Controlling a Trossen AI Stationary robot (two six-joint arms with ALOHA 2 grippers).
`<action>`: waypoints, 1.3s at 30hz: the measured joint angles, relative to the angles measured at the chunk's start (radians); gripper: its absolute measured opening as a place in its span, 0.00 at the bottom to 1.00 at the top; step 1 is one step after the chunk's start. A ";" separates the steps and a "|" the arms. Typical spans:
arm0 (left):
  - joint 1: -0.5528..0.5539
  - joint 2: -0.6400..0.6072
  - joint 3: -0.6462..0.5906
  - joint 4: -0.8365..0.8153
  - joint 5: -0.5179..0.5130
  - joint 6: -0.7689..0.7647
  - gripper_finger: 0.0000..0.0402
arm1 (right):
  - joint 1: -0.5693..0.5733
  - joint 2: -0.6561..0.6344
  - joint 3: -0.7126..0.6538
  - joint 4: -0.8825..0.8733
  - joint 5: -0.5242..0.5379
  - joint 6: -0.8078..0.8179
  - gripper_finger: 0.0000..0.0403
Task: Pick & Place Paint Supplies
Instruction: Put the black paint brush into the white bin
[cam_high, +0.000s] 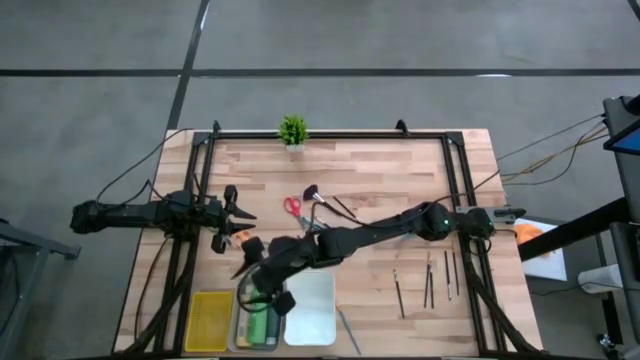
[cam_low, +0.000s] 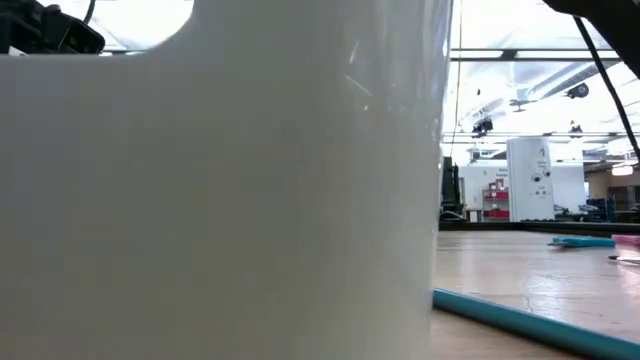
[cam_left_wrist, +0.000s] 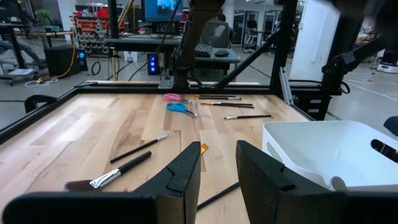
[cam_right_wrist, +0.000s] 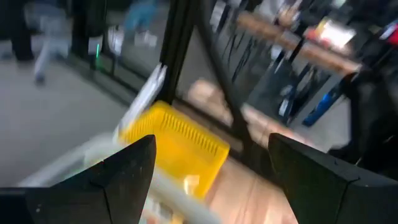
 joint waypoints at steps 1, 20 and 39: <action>0.000 0.000 0.000 0.000 0.000 0.000 0.26 | -0.002 -0.007 0.000 0.031 0.000 0.033 0.77; 0.000 0.000 0.000 0.000 0.000 0.000 0.26 | -0.065 -0.045 -0.143 0.457 -0.159 0.364 0.77; 0.000 0.000 0.000 0.000 0.000 0.000 0.26 | -0.113 -0.579 -0.944 0.414 0.212 0.453 0.77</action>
